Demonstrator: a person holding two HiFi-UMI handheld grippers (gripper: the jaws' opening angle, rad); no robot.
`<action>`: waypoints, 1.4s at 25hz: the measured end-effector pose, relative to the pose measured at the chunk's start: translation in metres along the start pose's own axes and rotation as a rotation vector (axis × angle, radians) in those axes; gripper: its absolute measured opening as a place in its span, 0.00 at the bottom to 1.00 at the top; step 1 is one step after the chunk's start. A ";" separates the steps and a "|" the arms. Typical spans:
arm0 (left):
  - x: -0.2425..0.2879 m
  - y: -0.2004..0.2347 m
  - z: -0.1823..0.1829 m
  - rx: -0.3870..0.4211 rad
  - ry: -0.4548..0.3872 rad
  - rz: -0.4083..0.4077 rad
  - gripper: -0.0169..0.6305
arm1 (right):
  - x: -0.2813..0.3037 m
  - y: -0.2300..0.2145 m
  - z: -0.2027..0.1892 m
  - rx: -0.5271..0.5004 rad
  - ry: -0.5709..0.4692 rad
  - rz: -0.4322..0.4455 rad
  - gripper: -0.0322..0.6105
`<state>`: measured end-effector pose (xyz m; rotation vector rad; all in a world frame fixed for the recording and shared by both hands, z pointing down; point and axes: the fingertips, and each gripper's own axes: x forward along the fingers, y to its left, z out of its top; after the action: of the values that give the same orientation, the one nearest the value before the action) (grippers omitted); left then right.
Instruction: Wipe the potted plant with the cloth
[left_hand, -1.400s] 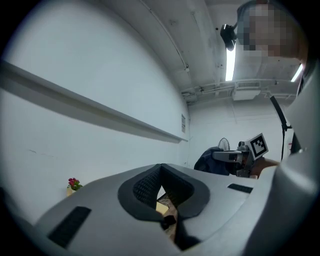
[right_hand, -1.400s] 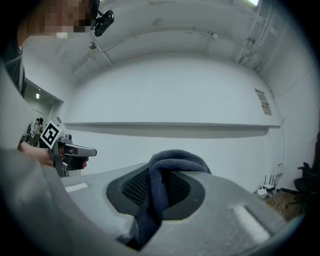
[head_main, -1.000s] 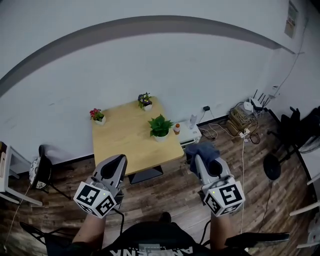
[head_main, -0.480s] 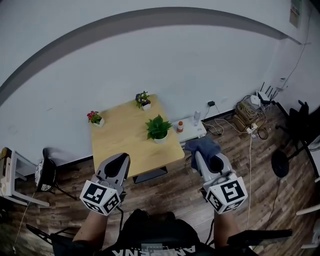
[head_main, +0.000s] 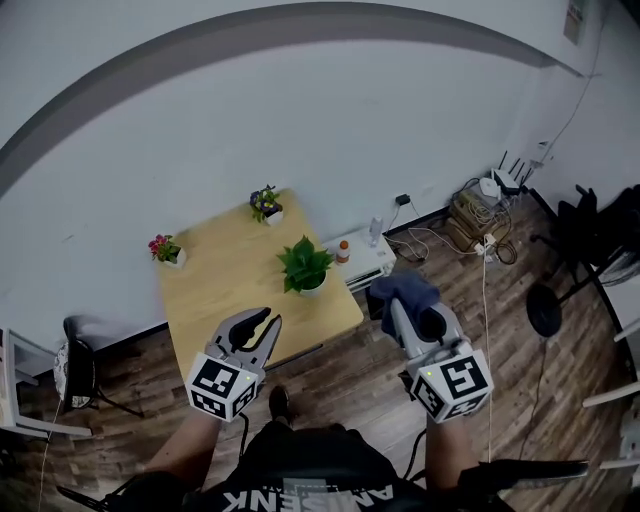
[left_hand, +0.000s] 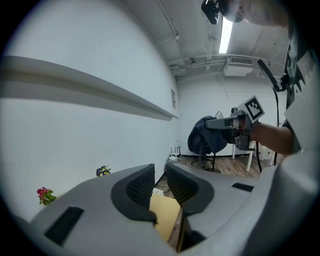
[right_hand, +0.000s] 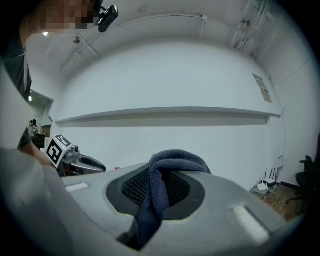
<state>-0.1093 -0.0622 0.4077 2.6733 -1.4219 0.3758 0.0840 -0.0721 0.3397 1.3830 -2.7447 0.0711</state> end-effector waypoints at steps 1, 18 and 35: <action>0.007 0.005 -0.003 0.013 0.015 -0.017 0.15 | 0.006 -0.002 -0.001 0.002 0.006 -0.014 0.13; 0.088 0.053 -0.053 0.104 0.134 -0.279 0.31 | 0.078 -0.017 -0.014 0.023 0.099 -0.246 0.13; 0.146 -0.006 -0.144 0.404 0.467 -0.366 0.40 | 0.073 -0.064 -0.016 0.010 0.111 -0.205 0.13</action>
<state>-0.0510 -0.1483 0.5846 2.7801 -0.7693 1.2563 0.0925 -0.1675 0.3626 1.6023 -2.5029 0.1466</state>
